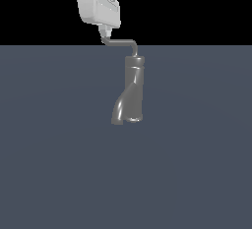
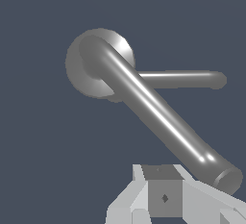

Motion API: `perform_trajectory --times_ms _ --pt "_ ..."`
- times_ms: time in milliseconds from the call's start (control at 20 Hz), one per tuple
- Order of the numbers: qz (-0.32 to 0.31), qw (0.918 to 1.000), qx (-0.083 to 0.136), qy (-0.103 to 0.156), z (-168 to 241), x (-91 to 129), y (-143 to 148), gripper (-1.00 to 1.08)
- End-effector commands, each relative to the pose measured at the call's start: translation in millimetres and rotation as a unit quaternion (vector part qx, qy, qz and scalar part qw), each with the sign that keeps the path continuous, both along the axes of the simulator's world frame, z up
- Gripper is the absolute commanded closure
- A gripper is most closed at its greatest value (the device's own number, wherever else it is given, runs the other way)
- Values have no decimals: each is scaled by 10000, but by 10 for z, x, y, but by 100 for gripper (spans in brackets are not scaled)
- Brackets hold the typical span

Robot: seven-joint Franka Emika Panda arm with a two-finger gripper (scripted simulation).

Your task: Turn on the faucet by rotating a designated handle.

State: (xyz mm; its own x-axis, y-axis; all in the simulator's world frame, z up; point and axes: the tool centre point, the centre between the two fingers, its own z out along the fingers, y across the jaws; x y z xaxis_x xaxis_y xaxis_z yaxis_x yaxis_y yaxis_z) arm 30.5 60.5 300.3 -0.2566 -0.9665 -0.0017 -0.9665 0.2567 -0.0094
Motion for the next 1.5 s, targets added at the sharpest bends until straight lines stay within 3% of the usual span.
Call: perform_trajectory --times_ms 0,900,1000,1450 --pt "-21 10000 -5 30 -2 -87 -59 108" --pt "-6 10000 3 45 0 -565 -251 108" --pt "21 10000 -1 29 -1 -527 -207 108" --pt "7 10000 3 39 0 -709 -713 108"
